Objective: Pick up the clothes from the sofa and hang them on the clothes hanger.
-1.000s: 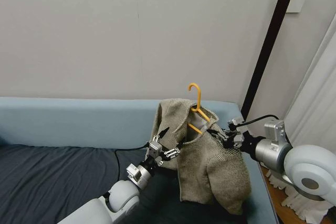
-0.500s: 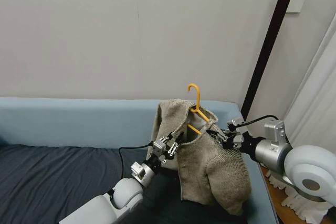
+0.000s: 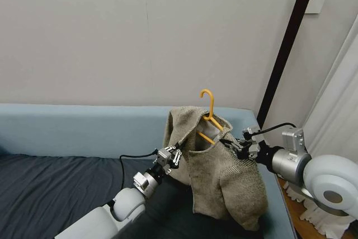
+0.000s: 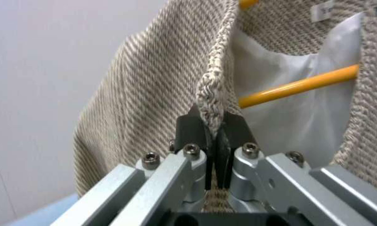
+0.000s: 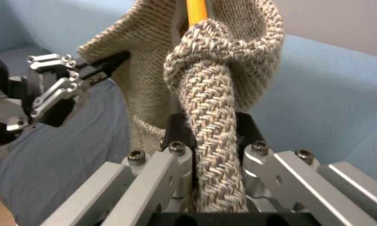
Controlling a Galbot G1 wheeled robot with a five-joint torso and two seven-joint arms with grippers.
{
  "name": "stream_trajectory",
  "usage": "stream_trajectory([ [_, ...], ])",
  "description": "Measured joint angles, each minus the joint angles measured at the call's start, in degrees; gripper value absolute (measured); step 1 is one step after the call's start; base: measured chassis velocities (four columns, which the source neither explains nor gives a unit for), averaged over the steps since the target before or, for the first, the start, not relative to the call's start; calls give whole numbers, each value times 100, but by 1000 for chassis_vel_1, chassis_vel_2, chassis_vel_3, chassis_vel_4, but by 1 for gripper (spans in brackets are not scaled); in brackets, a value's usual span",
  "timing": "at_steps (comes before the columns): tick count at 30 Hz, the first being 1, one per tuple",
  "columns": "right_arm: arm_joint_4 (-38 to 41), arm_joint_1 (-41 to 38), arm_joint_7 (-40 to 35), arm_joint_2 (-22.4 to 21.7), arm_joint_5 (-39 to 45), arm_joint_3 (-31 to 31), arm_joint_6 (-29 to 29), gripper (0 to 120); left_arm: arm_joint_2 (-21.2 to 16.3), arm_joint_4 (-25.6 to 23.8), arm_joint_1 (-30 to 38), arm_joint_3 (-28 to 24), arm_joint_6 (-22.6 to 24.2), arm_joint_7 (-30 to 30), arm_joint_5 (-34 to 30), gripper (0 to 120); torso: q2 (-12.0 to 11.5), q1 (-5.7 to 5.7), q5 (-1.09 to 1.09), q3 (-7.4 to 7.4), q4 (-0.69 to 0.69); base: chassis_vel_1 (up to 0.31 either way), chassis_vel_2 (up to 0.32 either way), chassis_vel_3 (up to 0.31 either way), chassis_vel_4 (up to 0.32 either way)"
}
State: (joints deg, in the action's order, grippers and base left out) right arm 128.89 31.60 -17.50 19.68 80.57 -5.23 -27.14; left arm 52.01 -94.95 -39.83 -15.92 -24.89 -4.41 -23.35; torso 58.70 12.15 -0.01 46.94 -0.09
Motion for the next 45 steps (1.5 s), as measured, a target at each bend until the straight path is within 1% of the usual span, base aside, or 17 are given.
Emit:
stream_trajectory([
  [5,-75,-57,-61,21,134,27,-23,8,-371,-188,-163,229,-178,165,275,0,0,0,-1,0,1,0,0,0,0],
  [9,-81,-65,-98,38,207,41,-36,8,-499,-214,-299,356,-297,269,506,0,0,0,0,0,1,0,0,0,0],
  [19,21,-72,-239,40,407,105,-80,8,-434,-397,-622,391,-296,41,730,0,0,0,0,0,0,0,0,0,0],
  [21,56,-50,-276,16,446,151,-87,8,-426,-536,-730,434,-209,-156,608,9,0,0,0,0,0,0,0,0,0],
  [23,66,-36,-295,8,457,169,-89,8,-431,-603,-774,467,-159,-251,513,11,0,0,0,0,0,0,0,0,0],
  [25,82,10,-344,-5,473,220,-99,8,-498,-840,-906,605,67,-551,160,22,0,0,0,0,0,0,0,0,0],
  [27,82,26,-361,-6,474,236,-103,8,-533,-938,-958,668,151,-604,28,25,0,0,0,0,0,0,0,0,0],
  [28,82,55,-390,-4,475,271,-107,8,-594,-1114,-1070,783,283,-650,-204,32,0,0,1,0,1,0,0,0,0],
  [31,73,126,-449,15,476,352,-109,8,-676,-1398,-1331,1011,499,-715,-544,42,0,0,0,0,1,0,0,0,0],
  [32,73,126,-449,15,476,352,-109,8,-676,-1398,-1331,1011,499,-715,-544,42,0,0,0,0,1,0,0,0,0],
  [34,52,209,-544,59,467,420,-115,8,-711,-1689,-1868,1429,635,-721,-913,54,0,0,1,-1,-1,0,0,0,0],
  [36,52,220,-558,67,461,429,-116,8,-711,-1728,-1975,1489,651,-723,-962,55,0,0,1,0,-2,0,0,0,0],
  [38,47,255,-594,95,432,458,-119,8,-703,-1864,-2373,1693,693,-736,-1105,62,0,0,0,0,-1,0,0,0,0],
  [40,48,349,-664,160,367,558,-120,8,-626,-2036,-3153,2028,655,-744,-1192,75,0,-1,0,0,5,0,0,0,0],
  [41,48,349,-664,160,367,558,-120,8,-626,-2036,-3153,2028,655,-744,-1192,75,0,-1,0,0,5,0,0,0,0],
  [43,120,551,-850,300,324,881,-210,8,-387,-2070,-3972,2355,321,-698,-980,86,1,-1,-1,-1,1,0,0,0,0],
  [45,208,636,-1057,368,423,1005,-316,8,-257,-2027,-4236,2495,171,-688,-849,91,0,0,0,-1,1,0,0,0,0],
])
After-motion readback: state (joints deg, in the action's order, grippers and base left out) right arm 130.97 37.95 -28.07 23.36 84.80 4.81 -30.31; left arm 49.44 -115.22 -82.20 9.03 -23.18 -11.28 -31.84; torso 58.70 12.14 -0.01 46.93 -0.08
